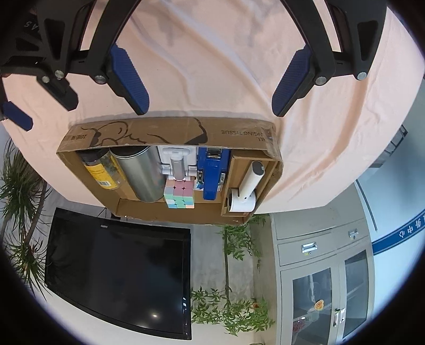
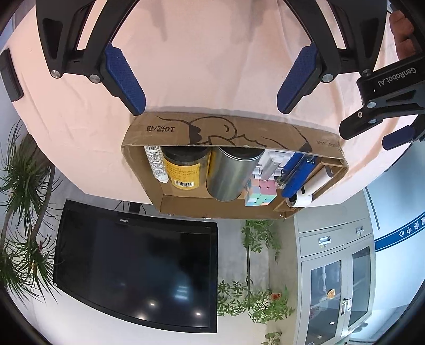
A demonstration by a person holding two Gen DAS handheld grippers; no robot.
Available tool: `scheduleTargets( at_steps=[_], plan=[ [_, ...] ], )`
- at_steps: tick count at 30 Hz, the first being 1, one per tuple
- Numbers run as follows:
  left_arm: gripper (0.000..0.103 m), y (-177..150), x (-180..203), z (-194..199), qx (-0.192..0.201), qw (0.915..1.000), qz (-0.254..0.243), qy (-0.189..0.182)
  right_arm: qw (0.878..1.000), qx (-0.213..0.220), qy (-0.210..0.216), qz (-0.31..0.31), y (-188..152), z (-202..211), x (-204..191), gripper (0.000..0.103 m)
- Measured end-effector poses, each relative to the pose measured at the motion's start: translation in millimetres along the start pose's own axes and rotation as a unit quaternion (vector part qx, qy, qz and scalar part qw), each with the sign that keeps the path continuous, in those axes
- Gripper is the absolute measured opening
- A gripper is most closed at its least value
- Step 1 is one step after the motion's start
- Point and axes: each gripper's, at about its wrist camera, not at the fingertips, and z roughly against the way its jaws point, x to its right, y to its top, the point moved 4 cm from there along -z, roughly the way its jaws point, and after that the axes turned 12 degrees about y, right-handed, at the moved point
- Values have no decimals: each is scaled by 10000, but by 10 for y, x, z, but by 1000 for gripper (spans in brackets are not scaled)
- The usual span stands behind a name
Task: Organize rigid objects
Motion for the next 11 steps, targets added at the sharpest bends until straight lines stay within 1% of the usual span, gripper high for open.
scheduleTargets(
  at_steps=[2, 6, 7, 9, 10, 11],
  plan=[
    [94, 1, -5, -2, 5, 10000, -12, 12, 10000, -37, -9, -6, -16, -21, 4, 100],
    [94, -2, -2, 9, 1, 10000, -1, -94, 9999, -110, -17, -34, -33, -68, 49, 100],
    [94, -4, 4, 8, 10, 10000, -22, -74, 9999, -120, -26, -44, -39, -75, 52, 100],
    [94, -6, 31, 25, 145, 9998, -116, 98, 9999, -130, -39, -53, -49, -86, 60, 100],
    [94, -2, 39, 36, 209, 9996, -124, 116, 9999, -133, -40, -49, -49, -89, 63, 100],
    [94, 2, 43, 33, 187, 9998, -95, 53, 9999, -139, -42, -50, -51, -91, 65, 100]
  ],
)
